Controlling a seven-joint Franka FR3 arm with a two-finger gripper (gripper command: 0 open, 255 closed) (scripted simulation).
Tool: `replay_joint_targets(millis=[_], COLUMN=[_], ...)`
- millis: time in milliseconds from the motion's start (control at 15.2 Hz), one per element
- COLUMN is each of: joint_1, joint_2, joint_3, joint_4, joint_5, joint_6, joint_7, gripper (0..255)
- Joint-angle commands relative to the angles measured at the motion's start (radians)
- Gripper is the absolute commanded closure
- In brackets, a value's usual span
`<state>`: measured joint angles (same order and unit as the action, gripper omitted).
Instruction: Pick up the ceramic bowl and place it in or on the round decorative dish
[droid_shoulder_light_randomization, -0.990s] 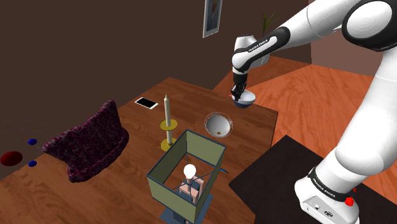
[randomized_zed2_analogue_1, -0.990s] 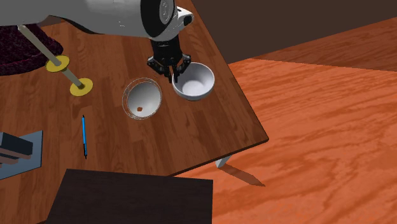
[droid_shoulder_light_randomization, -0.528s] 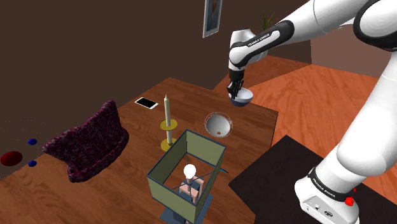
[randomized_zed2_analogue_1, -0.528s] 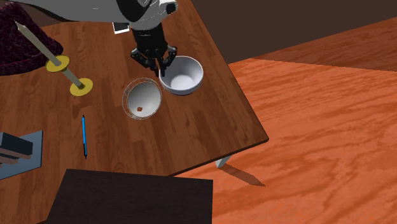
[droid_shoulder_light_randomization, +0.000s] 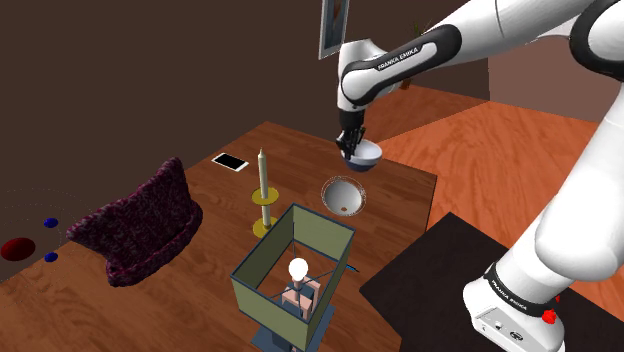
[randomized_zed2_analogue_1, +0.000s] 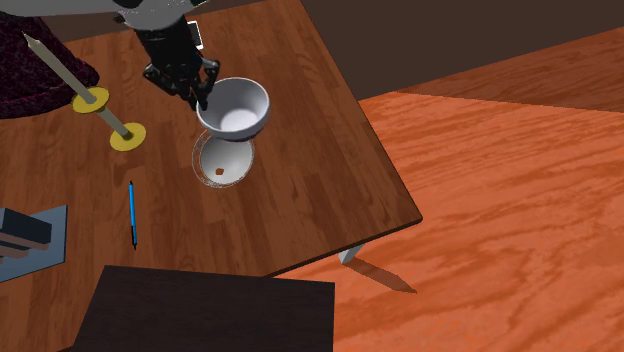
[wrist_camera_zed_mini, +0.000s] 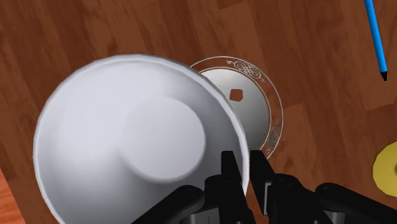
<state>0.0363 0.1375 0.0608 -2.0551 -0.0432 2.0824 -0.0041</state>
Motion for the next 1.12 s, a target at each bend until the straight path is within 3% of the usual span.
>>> replay_joint_targets(millis=[0,198,1056], joint_1=[0.028,0.060,0.062], joint_2=[-0.001,0.006,0.099], joint_3=[0.022,0.047,0.043], joint_4=[0.015,0.042,-0.024], joint_5=[0.003,0.006,-0.009], joint_6=[-0.017,-0.038,0.119], joint_7=[0.049,0.104,0.116], gripper=[255,255,255])
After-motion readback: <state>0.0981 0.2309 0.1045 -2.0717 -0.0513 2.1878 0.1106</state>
